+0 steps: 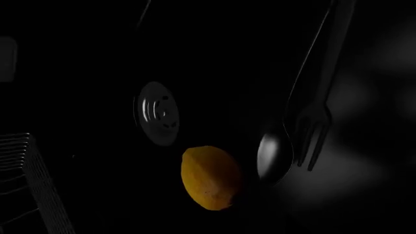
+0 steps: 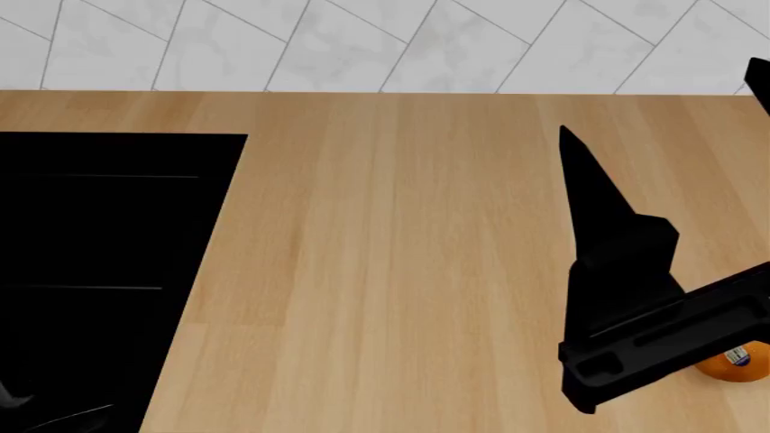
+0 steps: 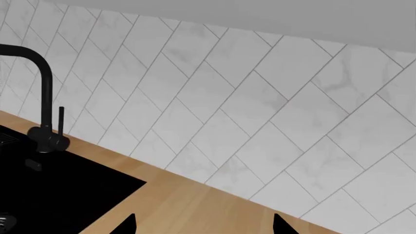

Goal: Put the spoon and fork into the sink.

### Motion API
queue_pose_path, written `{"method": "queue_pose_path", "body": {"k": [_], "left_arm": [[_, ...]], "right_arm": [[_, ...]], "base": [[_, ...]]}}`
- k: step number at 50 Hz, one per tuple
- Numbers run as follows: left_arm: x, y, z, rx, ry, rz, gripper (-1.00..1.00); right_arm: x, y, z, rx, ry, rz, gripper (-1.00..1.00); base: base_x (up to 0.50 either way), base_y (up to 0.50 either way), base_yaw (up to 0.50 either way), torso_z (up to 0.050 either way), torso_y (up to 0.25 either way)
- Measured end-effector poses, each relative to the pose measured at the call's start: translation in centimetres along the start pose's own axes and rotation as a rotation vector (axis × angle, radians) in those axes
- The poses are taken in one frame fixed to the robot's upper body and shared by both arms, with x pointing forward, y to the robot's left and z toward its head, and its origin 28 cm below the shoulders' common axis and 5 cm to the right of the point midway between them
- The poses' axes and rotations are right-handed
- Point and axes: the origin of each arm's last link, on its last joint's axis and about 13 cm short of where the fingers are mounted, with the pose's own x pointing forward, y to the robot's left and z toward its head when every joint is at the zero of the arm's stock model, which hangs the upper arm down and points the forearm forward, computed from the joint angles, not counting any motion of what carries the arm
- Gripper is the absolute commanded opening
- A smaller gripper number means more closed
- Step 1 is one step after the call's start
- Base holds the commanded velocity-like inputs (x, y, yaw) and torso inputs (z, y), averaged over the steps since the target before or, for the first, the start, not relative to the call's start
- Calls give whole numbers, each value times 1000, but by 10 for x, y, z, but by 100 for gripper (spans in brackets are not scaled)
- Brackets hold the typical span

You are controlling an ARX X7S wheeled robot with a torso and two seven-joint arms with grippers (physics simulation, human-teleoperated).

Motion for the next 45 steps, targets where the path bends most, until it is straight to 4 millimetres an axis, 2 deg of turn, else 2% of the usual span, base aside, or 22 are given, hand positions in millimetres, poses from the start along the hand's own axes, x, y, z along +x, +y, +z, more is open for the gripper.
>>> {"method": "queue_pose_path", "body": {"k": [10,20,32,45], "left_arm": [[-57,21,4,-2,-135,75,100],[-107,30,9,33,-310,144,100],[-149,24,16,72,-572,223,100],[-181,6,18,61,-855,356,100]], "right_arm": [[0,0,1,1,-6,4,100],[1,0,2,0,-10,10,100],[2,0,2,1,-15,13,100],[0,0,0,8,-16,11,100]], "base": [[0,0,0,0,0],[0,0,0,0,0],[0,0,0,0,0],[0,0,0,0,0]]}}
